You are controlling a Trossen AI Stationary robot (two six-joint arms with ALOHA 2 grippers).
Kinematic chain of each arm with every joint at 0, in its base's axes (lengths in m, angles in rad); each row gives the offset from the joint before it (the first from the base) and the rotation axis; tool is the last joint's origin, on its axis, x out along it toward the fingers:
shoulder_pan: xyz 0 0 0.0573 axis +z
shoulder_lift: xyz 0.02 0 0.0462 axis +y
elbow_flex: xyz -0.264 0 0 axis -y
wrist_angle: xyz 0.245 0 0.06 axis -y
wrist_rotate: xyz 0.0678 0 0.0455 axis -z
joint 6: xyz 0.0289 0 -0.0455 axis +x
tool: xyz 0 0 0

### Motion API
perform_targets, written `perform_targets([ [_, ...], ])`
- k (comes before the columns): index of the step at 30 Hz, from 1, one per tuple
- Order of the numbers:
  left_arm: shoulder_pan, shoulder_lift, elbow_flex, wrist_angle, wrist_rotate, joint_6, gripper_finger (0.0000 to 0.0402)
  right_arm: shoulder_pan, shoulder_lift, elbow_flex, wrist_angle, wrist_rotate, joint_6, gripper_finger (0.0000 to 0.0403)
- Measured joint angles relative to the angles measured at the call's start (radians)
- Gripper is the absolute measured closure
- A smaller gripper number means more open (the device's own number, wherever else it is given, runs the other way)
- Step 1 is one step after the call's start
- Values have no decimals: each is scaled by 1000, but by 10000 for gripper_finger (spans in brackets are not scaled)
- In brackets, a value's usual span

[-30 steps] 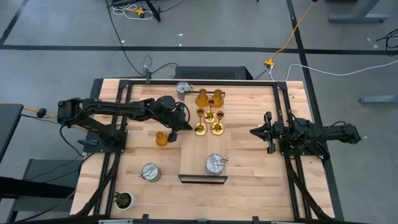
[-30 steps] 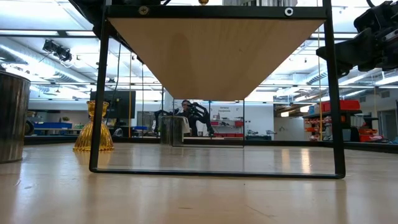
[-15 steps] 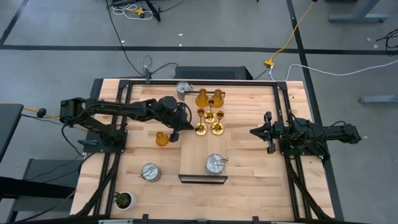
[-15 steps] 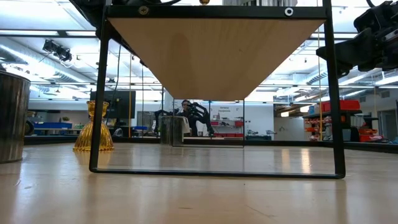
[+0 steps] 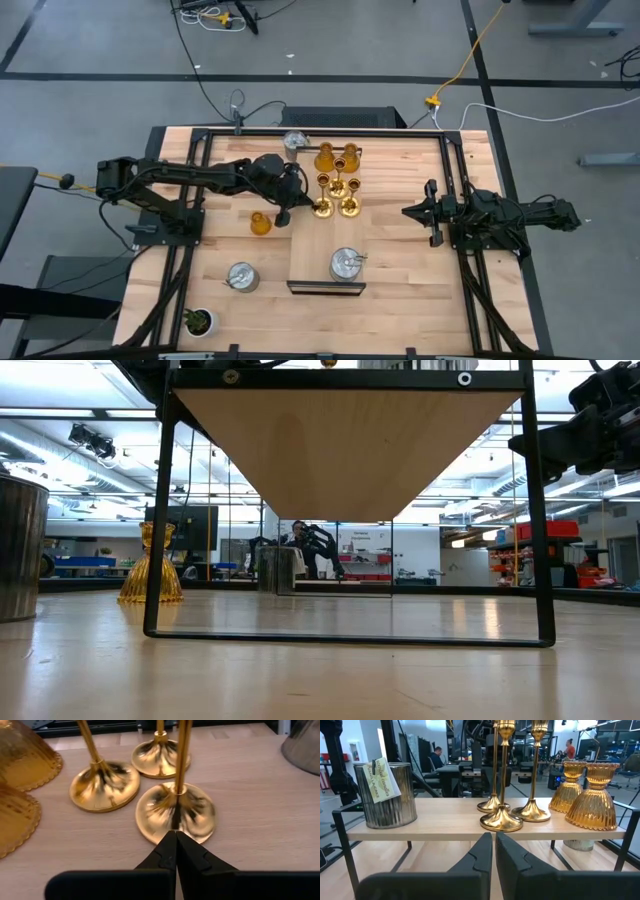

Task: Pick & Place candle stick holders
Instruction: Put the candle holder on the shelf aligned with the other candle holder

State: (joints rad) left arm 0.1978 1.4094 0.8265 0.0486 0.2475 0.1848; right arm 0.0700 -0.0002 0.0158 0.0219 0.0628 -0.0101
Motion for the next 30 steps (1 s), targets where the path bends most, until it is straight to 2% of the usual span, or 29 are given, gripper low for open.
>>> perform_targets([
  [11, 0, 0, 0, -2, -55, -21, 397, 0, 0, 0, 0, 0, 0, 376],
  [30, 0, 0, 0, 5, -56, -24, 396, 0, 0, 0, 0, 0, 0, 376],
])
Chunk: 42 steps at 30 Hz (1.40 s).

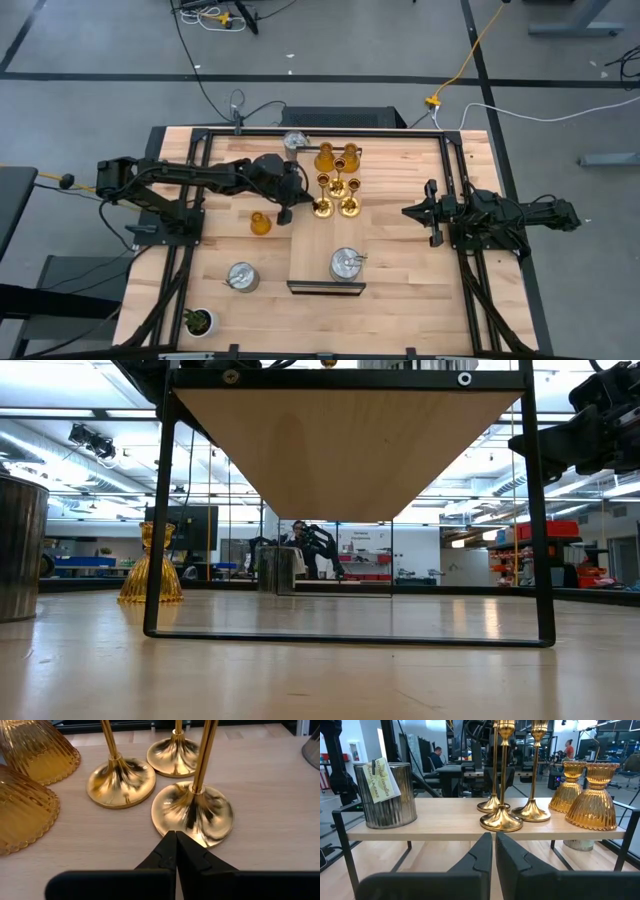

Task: Pick & Place candle stick holders
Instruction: Put the candle holder on the shelf aligned with the other candle holder

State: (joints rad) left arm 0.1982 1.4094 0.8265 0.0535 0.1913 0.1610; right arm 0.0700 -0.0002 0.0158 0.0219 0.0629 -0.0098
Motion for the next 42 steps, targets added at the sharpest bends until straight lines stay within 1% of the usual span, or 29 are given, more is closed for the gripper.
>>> perform_targets([
  [7, 0, 11, 1, 50, -7, -1, 390, 0, 0, 0, 0, 0, 0, 376],
  [15, 0, 18, 1, 63, -7, -22, 397, 0, 0, 0, 0, 0, 0, 376],
  [21, -2, 24, 1, 72, -3, -46, 389, 0, 0, 0, 0, 0, 0, 376],
  [24, -2, 24, 2, 67, -3, -48, 392, 0, 0, 0, 0, 0, 0, 376],
  [28, -2, 24, 37, 16, -3, -48, 397, 0, 0, 0, 0, 0, 0, 376],
  [32, -1, 24, 63, -2, -3, -45, 392, 0, 0, 0, 0, 0, 0, 376],
  [42, 0, 24, 66, -38, -3, -45, 395, 0, 0, 0, 0, 0, 0, 376],
])
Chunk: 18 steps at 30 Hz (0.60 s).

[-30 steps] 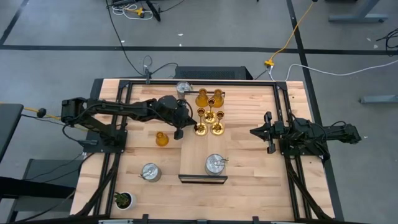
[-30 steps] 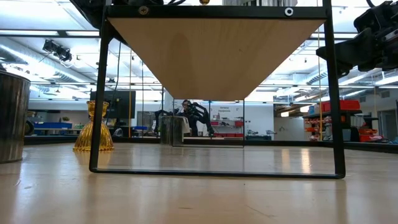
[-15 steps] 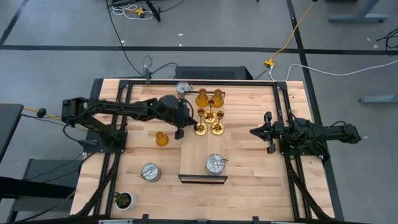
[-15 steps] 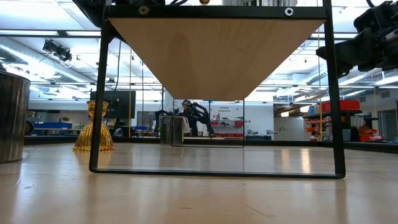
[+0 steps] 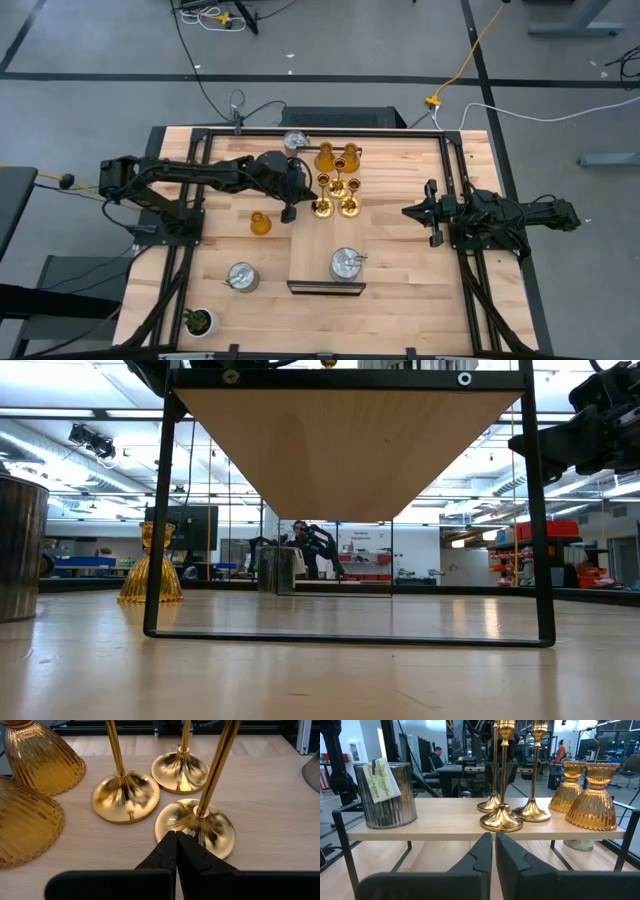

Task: Pick & Place candle stick holders
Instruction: Put the candle holder on the shelf aligned with the other candle holder

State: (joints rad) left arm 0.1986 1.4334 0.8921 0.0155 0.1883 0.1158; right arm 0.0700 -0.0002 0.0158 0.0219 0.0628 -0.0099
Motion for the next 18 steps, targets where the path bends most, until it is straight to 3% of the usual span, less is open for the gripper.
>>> perform_targets([
  [18, -18, 0, 0, -15, 0, 1, 399, 0, 0, 0, 0, 0, 0, 376],
])
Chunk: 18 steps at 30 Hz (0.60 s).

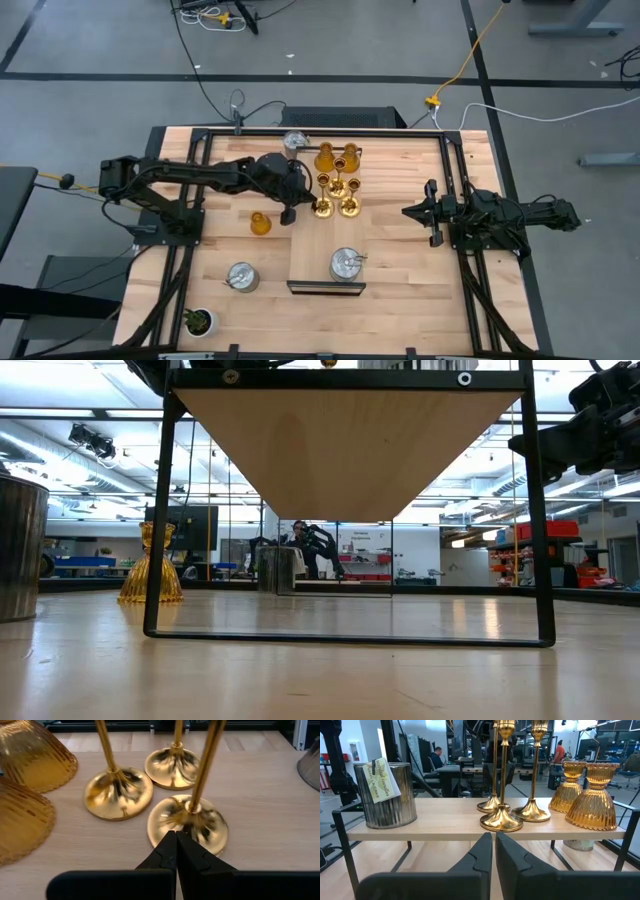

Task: Pick & Place candle stick holders
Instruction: Put the candle holder on the shelf aligned with the other candle holder

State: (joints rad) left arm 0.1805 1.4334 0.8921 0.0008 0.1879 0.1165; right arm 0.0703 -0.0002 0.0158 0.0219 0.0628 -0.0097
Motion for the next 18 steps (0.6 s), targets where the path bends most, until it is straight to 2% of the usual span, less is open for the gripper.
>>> perform_targets([
  [18, -20, 0, 65, -84, -4, 53, 400, 0, 0, 0, 0, 0, 0, 376],
])
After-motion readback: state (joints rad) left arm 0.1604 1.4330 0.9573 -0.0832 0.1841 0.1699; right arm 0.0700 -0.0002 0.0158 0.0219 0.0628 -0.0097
